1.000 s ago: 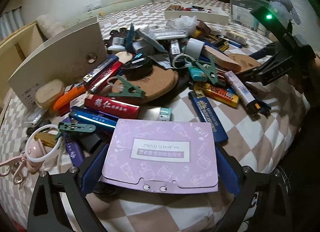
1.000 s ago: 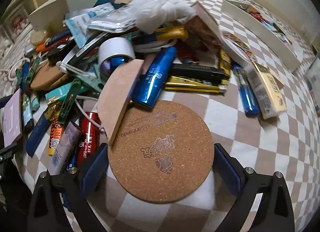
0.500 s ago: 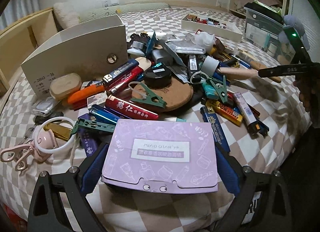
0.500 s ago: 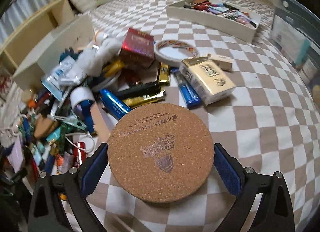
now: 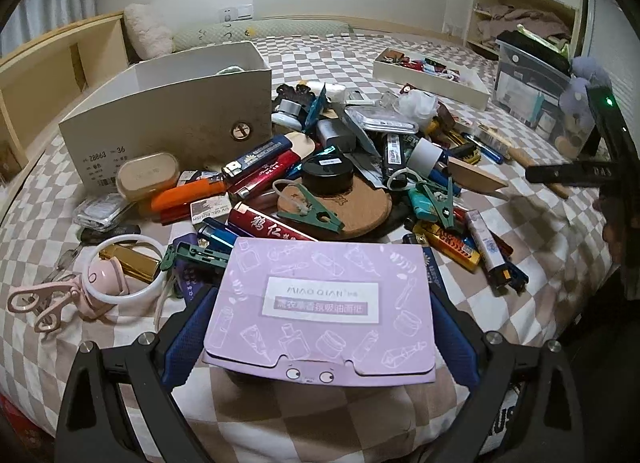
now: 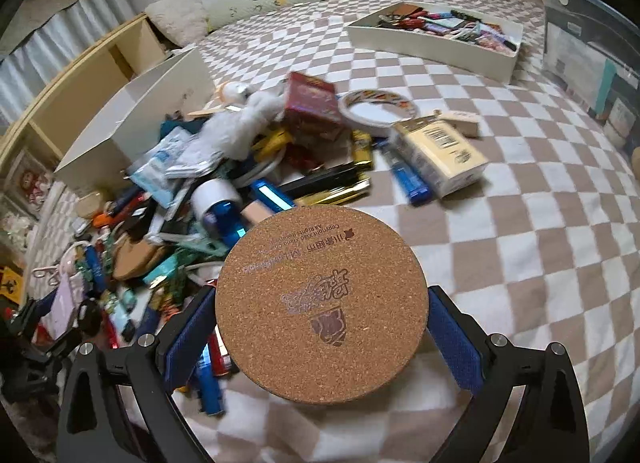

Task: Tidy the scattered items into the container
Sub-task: 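Carry the purple box and cork coaster up over the white box with both tools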

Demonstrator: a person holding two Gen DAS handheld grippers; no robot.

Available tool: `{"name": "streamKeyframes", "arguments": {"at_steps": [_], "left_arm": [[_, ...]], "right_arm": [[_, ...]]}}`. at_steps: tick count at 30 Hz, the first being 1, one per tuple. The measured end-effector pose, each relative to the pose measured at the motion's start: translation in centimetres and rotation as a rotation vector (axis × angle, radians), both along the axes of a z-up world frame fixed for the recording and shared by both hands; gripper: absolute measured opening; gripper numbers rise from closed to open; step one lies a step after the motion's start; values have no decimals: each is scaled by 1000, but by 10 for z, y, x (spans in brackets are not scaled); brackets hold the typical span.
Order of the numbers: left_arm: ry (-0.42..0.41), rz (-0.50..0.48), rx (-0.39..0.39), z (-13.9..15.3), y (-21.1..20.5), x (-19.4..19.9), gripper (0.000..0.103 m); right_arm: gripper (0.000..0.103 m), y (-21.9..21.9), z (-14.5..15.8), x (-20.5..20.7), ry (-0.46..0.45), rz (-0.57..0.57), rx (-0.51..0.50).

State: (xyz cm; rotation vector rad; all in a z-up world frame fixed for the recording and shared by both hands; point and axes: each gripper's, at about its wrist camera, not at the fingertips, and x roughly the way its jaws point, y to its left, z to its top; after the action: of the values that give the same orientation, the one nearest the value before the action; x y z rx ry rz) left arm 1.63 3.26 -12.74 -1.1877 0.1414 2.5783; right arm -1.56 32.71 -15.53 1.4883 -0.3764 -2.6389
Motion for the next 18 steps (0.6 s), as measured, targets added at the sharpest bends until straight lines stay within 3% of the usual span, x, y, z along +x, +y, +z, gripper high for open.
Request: {"name": "streamKeyframes", "arguments": {"at_steps": [18], "left_arm": [[13,32,58,1,-15,-10,99]], "right_arm": [[100,-82,-1,16,-2,95,-67]]}}
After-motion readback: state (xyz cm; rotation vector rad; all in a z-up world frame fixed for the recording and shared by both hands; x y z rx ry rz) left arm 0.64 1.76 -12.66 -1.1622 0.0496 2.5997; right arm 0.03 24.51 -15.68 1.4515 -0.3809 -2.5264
